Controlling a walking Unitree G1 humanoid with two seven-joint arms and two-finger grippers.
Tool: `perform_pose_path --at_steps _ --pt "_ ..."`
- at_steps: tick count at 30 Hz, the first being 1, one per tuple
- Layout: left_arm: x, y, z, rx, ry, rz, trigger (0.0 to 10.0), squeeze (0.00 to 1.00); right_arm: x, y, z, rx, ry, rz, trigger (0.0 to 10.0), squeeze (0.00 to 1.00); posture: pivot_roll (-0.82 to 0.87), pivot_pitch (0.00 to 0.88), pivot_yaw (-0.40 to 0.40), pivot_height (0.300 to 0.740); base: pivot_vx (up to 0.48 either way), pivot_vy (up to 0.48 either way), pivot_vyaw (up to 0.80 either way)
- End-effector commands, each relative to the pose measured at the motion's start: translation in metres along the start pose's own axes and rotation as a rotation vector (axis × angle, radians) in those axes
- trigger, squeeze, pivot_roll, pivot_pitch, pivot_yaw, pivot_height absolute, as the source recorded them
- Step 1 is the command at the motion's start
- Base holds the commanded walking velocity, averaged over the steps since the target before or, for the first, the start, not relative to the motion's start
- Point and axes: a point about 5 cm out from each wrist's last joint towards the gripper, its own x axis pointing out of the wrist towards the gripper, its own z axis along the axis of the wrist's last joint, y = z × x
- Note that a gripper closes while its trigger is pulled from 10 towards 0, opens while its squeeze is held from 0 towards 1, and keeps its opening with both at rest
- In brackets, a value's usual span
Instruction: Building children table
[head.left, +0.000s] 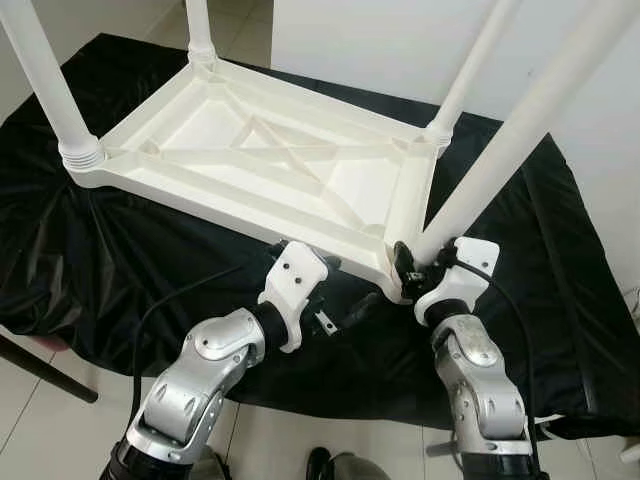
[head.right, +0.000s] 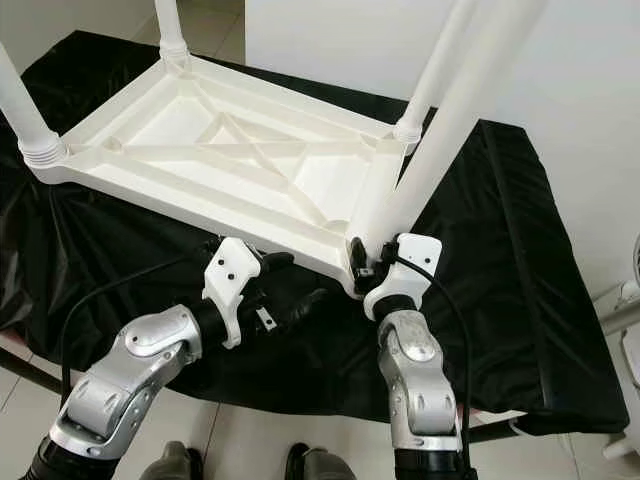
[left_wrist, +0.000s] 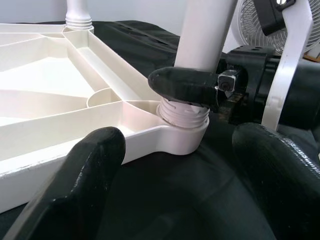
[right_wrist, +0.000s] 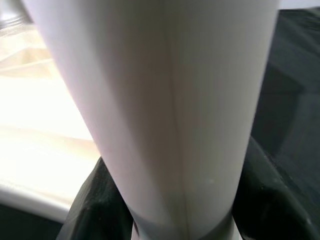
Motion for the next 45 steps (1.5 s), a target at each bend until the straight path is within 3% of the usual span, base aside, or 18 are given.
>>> perform_pose_path --at_steps 1,3,4,6,7,8,13,16,20,21,25,27,38,39,40,42,43,45 --pt "0.001 -0.005 0.001 -0.013 -0.006 0.0 10.0 0.0 -0.006 -0.009 -0.017 -0.031 0.095 -0.107 0.0 0.0 0.04 0.195 -0.118 0.74 0.0 0.0 0.0" --pt "0.001 -0.005 0.001 -0.014 -0.005 0.001 10.0 0.0 -0.006 -0.011 -0.016 -0.026 0.089 -0.116 0.0 0.0 0.04 0.195 -0.118 0.74 0.0 0.0 0.0" --pt "0.001 -0.005 0.001 -0.014 -0.004 0.001 10.0 0.0 -0.006 -0.013 -0.015 -0.023 0.087 -0.121 7.8 0.0 0.03 0.194 -0.117 0.74 0.0 0.0 0.0" --pt "0.0 -0.005 0.001 -0.014 -0.004 0.001 10.0 0.0 -0.005 -0.014 -0.012 -0.037 0.075 -0.112 7.8 0.0 0.03 0.194 -0.117 0.74 0.0 0.0 0.0" --pt "0.001 -0.004 0.001 -0.014 -0.004 0.0 10.0 0.0 -0.003 -0.014 -0.011 -0.032 0.062 -0.085 10.0 0.03 0.03 0.191 -0.115 0.74 0.0 0.0 0.0" --pt "0.001 -0.004 0.001 -0.013 -0.005 -0.001 10.0 0.0 -0.003 -0.013 -0.01 -0.028 0.054 -0.069 10.0 1.0 0.03 0.191 -0.115 0.74 0.0 0.0 0.0" --pt "0.002 -0.003 0.001 -0.01 -0.007 -0.002 10.0 0.0 0.001 -0.018 -0.004 -0.013 0.014 0.011 10.0 1.0 0.03 0.187 -0.115 0.74 0.0 0.0 0.0" --pt "0.001 -0.003 0.002 -0.008 -0.006 -0.001 10.0 0.0 0.007 -0.025 0.0 -0.029 0.03 0.197 10.0 1.0 0.04 0.182 -0.116 0.74 0.0 0.0 0.0" --pt "0.001 -0.003 0.002 -0.007 -0.006 0.0 10.0 0.0 0.01 -0.03 0.003 -0.046 0.034 0.314 10.0 1.0 0.04 0.18 -0.117 0.74 0.0 0.0 0.0" --pt "0.001 -0.003 0.002 -0.007 -0.006 -0.001 10.0 0.0 0.011 -0.03 0.005 -0.08 0.023 0.381 10.0 0.0 0.04 0.177 -0.114 0.74 0.0 0.0 0.0" --pt "0.001 -0.003 0.002 -0.005 -0.006 0.0 10.0 0.0 0.012 -0.03 0.006 -0.121 0.033 0.529 10.0 0.0 0.05 0.173 -0.113 0.74 0.0 0.0 0.0" --pt "0.001 -0.002 0.003 0.0 -0.005 0.001 10.0 0.0 0.016 -0.027 0.006 -0.176 0.029 0.691 10.0 0.0 0.05 0.171 -0.112 0.74 0.0 0.0 0.0" --pt "0.0 -0.001 0.004 0.007 -0.005 0.001 10.0 0.0 0.028 -0.023 0.001 -0.201 0.04 0.851 10.0 0.0 0.06 0.168 -0.106 0.74 0.0 0.0 0.0" --pt "0.0 0.0 0.004 0.008 -0.004 0.001 10.0 0.0 0.032 -0.025 -0.001 -0.204 0.053 0.86 5.6 0.0 0.06 0.166 -0.1 0.74 0.0 0.0 0.0" --pt "0.0 0.0 0.004 0.008 -0.004 0.001 10.0 0.0 0.032 -0.025 -0.001 -0.204 0.053 0.86 5.6 0.0 0.06 0.166 -0.1 0.74 0.0 0.0 0.0" --pt "0.0 0.001 0.004 0.009 -0.004 0.003 10.0 0.0 0.034 -0.028 -0.002 -0.21 0.058 0.864 4.3 0.0 0.06 0.166 -0.1 0.74 0.0 0.0 0.0" --pt "0.0 0.001 0.004 0.009 -0.004 0.004 10.0 0.0 0.035 -0.032 -0.005 -0.212 0.07 0.861 0.0 0.0 0.06 0.166 -0.101 0.74 0.0 0.0 0.0" --pt "0.0 0.001 0.005 0.01 -0.004 0.005 10.0 0.0 0.036 -0.039 -0.008 -0.208 0.083 0.874 0.0 0.0 0.06 0.167 -0.102 0.74 0.0 0.0 0.0"
